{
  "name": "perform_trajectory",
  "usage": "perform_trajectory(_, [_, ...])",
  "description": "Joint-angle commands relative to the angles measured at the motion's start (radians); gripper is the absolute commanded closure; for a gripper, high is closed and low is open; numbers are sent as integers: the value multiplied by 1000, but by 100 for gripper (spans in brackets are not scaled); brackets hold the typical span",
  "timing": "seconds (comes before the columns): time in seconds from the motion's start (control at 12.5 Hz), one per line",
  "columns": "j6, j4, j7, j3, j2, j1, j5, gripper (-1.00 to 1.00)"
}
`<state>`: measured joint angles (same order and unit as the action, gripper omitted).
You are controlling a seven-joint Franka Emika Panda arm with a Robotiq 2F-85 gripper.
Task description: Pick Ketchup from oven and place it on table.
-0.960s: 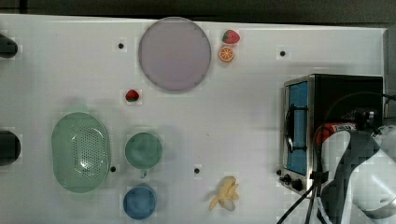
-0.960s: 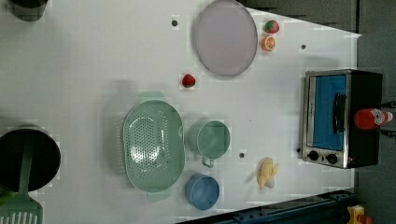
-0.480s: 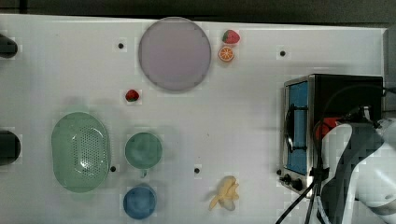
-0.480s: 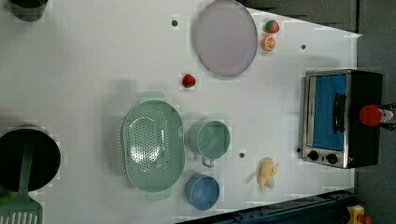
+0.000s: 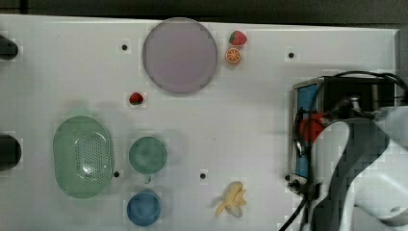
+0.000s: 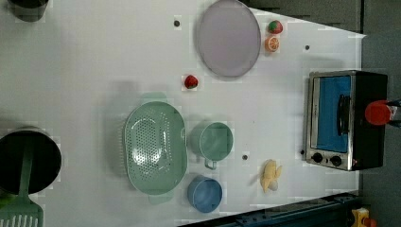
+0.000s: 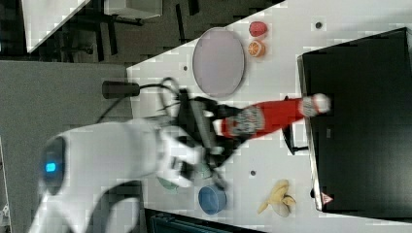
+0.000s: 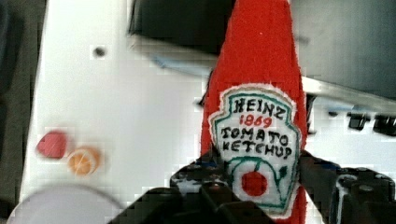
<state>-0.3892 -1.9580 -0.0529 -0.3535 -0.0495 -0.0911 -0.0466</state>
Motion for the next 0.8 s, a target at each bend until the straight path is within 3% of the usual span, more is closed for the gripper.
perform_trajectory(0.08, [39, -32, -122, 165, -72, 43, -11, -1])
perform_trajectory(0.4, [28, -144, -313, 273, -78, 45, -10, -1])
perform_trajectory(0.8, [-238, -348, -424, 336, 37, 45, 41, -1])
